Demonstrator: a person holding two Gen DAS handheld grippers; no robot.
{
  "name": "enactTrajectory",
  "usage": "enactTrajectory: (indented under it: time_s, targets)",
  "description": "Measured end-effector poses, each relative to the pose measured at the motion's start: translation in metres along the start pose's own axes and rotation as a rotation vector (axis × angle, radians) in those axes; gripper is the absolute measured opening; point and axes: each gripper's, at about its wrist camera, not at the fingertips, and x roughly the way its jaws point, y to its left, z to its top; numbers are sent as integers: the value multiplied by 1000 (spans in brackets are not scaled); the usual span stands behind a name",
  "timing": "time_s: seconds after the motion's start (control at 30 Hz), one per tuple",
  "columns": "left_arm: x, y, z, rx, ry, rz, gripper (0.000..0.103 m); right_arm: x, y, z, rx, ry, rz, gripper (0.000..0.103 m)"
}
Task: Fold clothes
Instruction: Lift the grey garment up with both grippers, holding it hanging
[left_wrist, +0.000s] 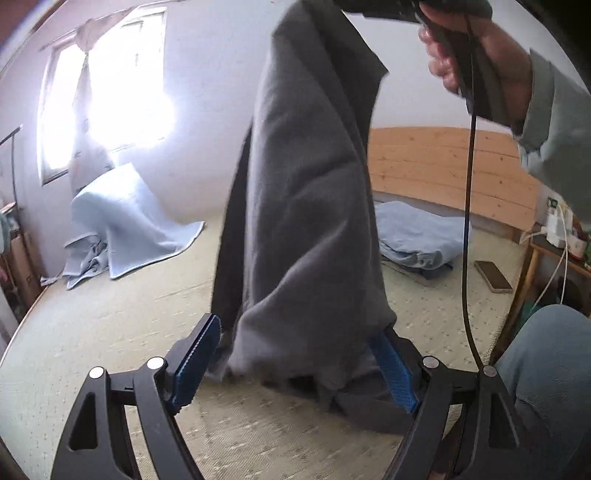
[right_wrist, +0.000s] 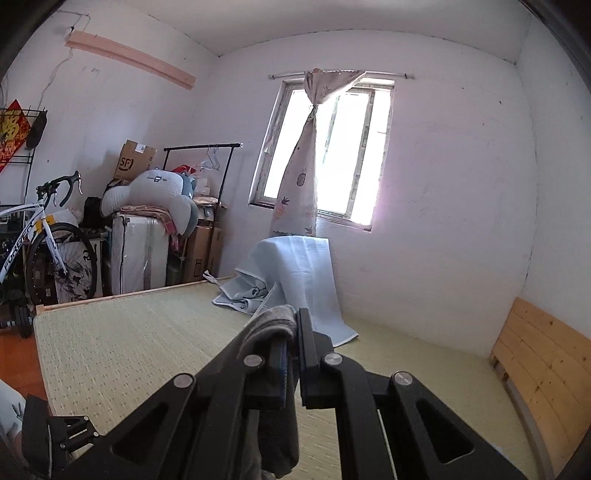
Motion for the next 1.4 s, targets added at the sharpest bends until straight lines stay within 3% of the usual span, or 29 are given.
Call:
enactTrajectory:
  time_s: [0.07, 0.1, 0.13, 0.23, 0.43, 0.57, 0.7, 0.83, 1.0, 1.07, 1.1, 1.13, 1.23, 1.3, 1.4]
  targets:
    - [7, -1, 2, -13, 25, 4, 56, -11, -2, -1, -1, -4, -3, 3]
    - [11, -2, 3, -20, 37, 6, 33, -16, -3, -1, 2, -7, -3, 3]
    - [14, -3, 5, -27, 48, 6, 21, -21, -3, -2, 5, -9, -3, 3]
    - [9, 6, 9, -65, 31, -37, 10, -30, -4, 0, -3, -9, -6, 3]
    - [-24, 62, 28, -238, -30, -23, 6, -54, -11, 9, -11, -35, -22, 3]
    - [-64, 108, 56, -319, -105, 18, 6, -76, -15, 20, -2, -73, -20, 3]
    - [-102, 144, 97, -313, -194, 70, 6, -102, -18, 28, 30, -122, -11, 3]
    - [-68, 135, 96, -270, -118, 25, 6, -111, -27, 15, 75, -114, -39, 3]
    - [-26, 124, 96, -216, -24, -31, 7, -94, -63, -54, 160, 42, -131, 3]
    - [-4, 116, 84, -207, 27, -81, 16, -89, -79, -89, 175, 122, -184, 3]
    - [7, 110, 71, -207, 61, -113, 27, -89, -86, -107, 184, 162, -207, 3]
    - [15, 104, 62, -205, 80, -121, 39, -88, -94, -125, 193, 202, -229, 3]
    - [30, 96, 34, -180, 132, -121, 59, -86, -112, -177, 223, 313, -293, 3]
    - [34, 89, 17, -150, 160, -96, 67, -85, -124, -216, 262, 388, -335, 3]
    - [50, 79, 1, -77, 210, -81, 68, -81, -137, -265, 335, 454, -383, 3]
